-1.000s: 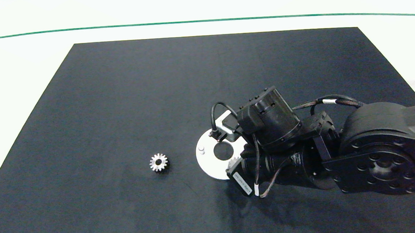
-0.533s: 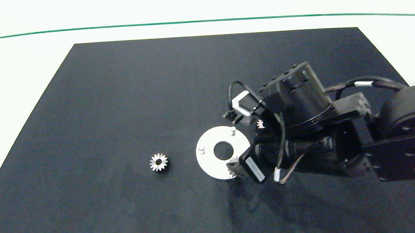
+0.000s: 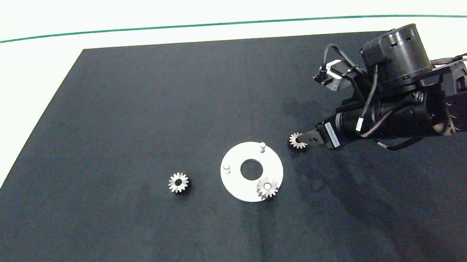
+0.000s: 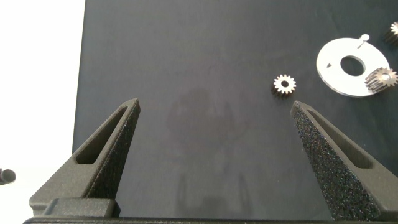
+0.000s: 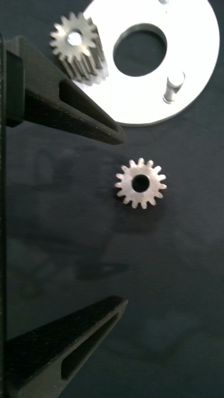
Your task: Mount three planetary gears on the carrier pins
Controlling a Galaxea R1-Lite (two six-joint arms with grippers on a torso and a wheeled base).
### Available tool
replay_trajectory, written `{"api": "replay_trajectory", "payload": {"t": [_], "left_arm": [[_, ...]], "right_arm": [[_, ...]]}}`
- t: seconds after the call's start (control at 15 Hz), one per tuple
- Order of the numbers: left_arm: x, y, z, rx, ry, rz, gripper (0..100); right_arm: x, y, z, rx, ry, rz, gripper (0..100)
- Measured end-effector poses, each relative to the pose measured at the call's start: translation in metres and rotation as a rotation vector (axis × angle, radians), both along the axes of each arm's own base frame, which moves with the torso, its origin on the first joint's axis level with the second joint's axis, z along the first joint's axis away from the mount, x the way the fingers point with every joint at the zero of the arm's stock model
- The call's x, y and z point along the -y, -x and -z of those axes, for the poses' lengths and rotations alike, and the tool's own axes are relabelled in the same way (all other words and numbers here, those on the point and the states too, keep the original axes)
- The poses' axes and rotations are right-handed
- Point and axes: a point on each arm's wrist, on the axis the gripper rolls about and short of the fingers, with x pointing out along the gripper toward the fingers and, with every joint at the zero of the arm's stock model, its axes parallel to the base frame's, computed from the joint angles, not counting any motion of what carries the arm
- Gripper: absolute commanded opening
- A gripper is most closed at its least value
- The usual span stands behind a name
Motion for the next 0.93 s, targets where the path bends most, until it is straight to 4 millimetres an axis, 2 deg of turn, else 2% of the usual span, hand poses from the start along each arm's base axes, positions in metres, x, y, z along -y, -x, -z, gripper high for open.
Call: {"api": "replay_trajectory", "payload": {"t": [0.6,0.93], "left_arm": [[0.000,0.002,-0.005,0.018,0.001,0.000,100],[0.000,0.003,-0.007,0.023,0.001,0.001,100]], "right_arm": [[-0.018,-0.018,0.019,-0.036,0.015,-0.020,100],[-0.023,-0.027,0.031,-0.053,0.021,-0.022,90]]}}
